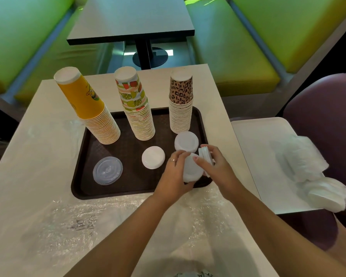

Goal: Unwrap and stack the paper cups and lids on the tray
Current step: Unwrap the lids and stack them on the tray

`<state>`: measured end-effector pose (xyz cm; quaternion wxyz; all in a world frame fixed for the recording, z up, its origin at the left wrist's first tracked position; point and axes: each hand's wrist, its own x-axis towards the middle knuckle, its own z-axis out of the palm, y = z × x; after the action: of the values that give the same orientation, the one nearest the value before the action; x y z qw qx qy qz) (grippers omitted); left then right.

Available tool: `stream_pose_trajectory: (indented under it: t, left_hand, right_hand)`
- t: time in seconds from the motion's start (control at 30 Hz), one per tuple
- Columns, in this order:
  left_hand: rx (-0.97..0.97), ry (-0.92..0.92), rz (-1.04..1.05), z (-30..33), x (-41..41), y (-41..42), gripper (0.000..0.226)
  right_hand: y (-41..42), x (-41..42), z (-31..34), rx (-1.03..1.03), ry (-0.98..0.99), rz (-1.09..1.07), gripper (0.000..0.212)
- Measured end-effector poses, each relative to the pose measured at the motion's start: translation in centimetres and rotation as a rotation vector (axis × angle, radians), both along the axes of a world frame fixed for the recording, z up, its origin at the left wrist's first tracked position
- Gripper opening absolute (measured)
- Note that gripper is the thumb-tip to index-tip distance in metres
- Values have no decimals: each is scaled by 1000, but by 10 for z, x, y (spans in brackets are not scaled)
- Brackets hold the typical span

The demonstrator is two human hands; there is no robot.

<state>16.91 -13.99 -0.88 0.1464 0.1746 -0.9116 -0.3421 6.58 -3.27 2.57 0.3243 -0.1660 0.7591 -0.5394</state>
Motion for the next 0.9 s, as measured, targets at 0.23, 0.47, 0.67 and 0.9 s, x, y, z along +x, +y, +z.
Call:
stream_pose_trajectory:
  t: [0.23, 0.47, 0.67, 0.9]
  left_hand:
    - [53, -86, -39, -7, -7, -14, 80]
    - [478, -108, 223, -2, -9, -5, 69]
    - [428, -177, 270, -2, -10, -1, 55]
    - [542, 68, 211, 40, -16, -2, 44]
  right_hand:
    - [-15, -9, -12, 57, 5, -9, 58]
    - [-10, -8, -17, 29, -93, -85, 57]
    - [-10, -4, -15, 44, -44, -102, 54]
    - [-21, -14, 3, 43, 211, -192, 67]
